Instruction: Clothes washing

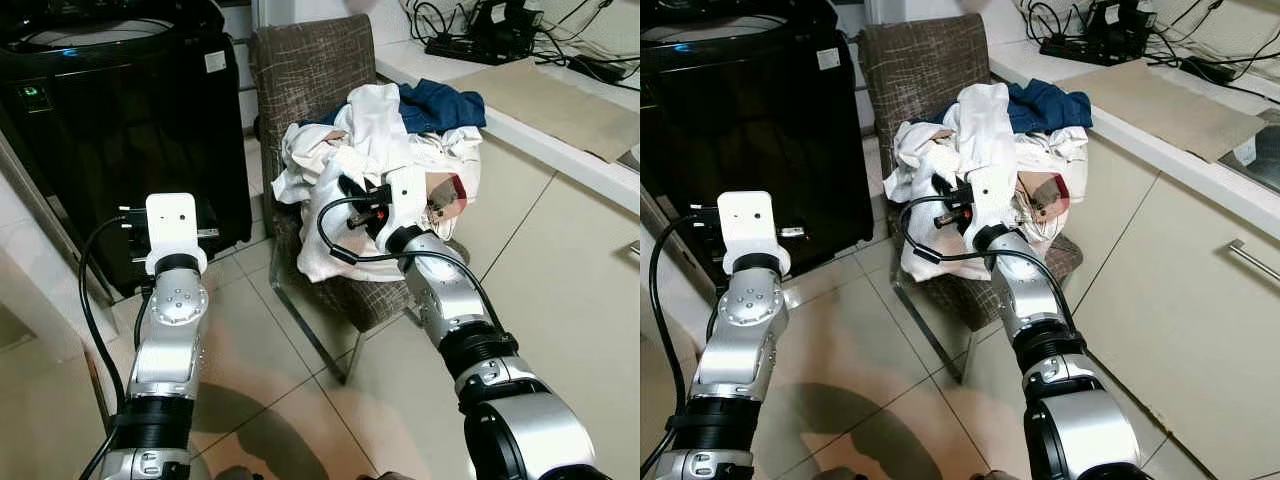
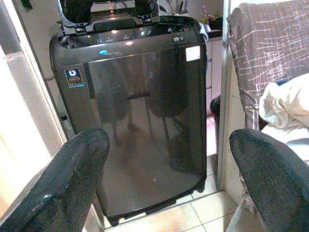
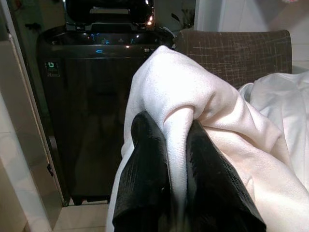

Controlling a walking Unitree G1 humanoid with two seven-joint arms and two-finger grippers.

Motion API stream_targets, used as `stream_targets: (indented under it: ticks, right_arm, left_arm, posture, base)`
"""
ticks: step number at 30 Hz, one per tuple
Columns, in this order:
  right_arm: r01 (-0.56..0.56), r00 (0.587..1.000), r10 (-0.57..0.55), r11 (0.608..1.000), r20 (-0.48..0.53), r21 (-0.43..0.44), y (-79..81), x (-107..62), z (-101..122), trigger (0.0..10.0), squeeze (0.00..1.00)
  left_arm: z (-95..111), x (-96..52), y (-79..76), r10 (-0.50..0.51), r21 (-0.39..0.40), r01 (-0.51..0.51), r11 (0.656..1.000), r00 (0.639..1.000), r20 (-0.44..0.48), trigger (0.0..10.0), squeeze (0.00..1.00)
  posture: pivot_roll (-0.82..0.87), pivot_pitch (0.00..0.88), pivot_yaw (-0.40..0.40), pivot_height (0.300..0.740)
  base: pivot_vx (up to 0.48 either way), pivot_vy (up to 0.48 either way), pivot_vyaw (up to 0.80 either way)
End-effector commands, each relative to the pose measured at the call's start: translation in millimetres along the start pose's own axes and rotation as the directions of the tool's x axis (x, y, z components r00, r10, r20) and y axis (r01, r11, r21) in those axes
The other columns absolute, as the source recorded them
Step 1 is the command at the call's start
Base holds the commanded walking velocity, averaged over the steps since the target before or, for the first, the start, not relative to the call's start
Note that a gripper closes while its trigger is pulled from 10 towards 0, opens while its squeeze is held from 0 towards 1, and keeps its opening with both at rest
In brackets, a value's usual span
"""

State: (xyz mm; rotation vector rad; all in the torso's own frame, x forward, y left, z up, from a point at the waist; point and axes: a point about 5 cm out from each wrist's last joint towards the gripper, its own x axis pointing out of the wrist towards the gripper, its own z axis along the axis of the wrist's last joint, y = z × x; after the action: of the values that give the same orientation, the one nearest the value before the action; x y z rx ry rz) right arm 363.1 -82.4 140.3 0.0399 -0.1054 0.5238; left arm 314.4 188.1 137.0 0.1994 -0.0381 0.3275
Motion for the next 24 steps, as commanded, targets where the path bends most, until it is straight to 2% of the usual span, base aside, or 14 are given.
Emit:
stream_targets:
  ticks: [1, 2, 3, 4, 6, 11, 17, 24]
  right_arm:
    - [0.055, 0.998, -0.055, 0.998, 0.023, -0.004, -6.4, 2.6, 8.0, 10.0, 0.00]
    - [0.095, 0.995, -0.094, 0.995, 0.009, -0.020, -10.3, 3.7, 8.3, 10.0, 0.00]
    - [0.111, 0.994, -0.111, 0.994, 0.021, 0.003, -13.6, 3.4, 10.1, 10.0, 0.00]
    - [0.106, 0.993, -0.108, 0.994, 0.042, 0.035, -14.8, 2.7, 12.1, 10.0, 0.00]
    - [0.096, 0.995, -0.096, 0.995, 0.020, 0.013, -15.6, 2.7, 11.2, 10.0, 0.00]
    - [0.066, 0.998, -0.066, 0.998, 0.025, -0.012, -11.8, 1.9, 10.4, 10.0, 0.00]
    - [0.041, 0.999, -0.041, 0.999, 0.020, -0.007, -7.5, 2.5, 8.1, 10.0, 0.00]
    - [0.020, 1.000, -0.019, 1.000, 0.019, -0.019, -4.6, 2.6, 7.2, 10.0, 0.03]
  left_arm:
    - [-0.5, 0.5, -0.6, 0.005, -0.001, -0.005, 1.000, 1.000, -0.012, 10.0, 0.00]
    - [-0.2, 0.8, -0.4, 0.004, -0.004, -0.005, 1.000, 1.000, -0.011, 10.0, 0.00]
    - [-0.1, 0.7, -0.6, 0.005, -0.008, -0.005, 1.000, 1.000, -0.012, 10.0, 0.00]
    - [0.0, 0.5, -0.8, 0.005, -0.011, -0.005, 1.000, 1.000, -0.012, 10.0, 0.00]
    - [0.0, 0.3, -1.3, 0.003, -0.013, -0.003, 1.000, 1.000, -0.012, 10.0, 0.00]
    - [0.0, 0.1, -4.0, -0.005, -0.010, 0.004, 1.000, 1.000, -0.013, 10.0, 0.00]
    - [-0.4, -2.7, -5.7, -0.012, -0.060, 0.011, 0.998, 1.000, -0.014, 10.0, 0.00]
    - [1.1, -3.3, -1.4, 0.004, -0.060, -0.004, 0.998, 1.000, -0.003, 10.0, 0.00]
  posture:
    - [-0.02, 0.000, -0.029, 0.740]
    - [-0.02, 0.000, -0.029, 0.740]
    - [-0.02, 0.000, -0.032, 0.740]
    - [-0.02, 0.000, -0.032, 0.740]
    - [-0.02, 0.000, -0.032, 0.740]
    - [-0.02, 0.000, -0.035, 0.740]
    - [-0.02, 0.000, -0.040, 0.740]
    - [-0.02, 0.000, -0.039, 0.740]
  base:
    - [0.000, 0.000, 0.00]
    - [0.000, 0.000, 0.00]
    - [0.000, 0.000, 0.00]
    - [0.000, 0.000, 0.00]
    - [0.000, 0.000, 0.00]
    - [0.000, 0.000, 0.56]
    - [0.000, 0.000, 0.50]
    - [0.370, 0.304, 0.47]
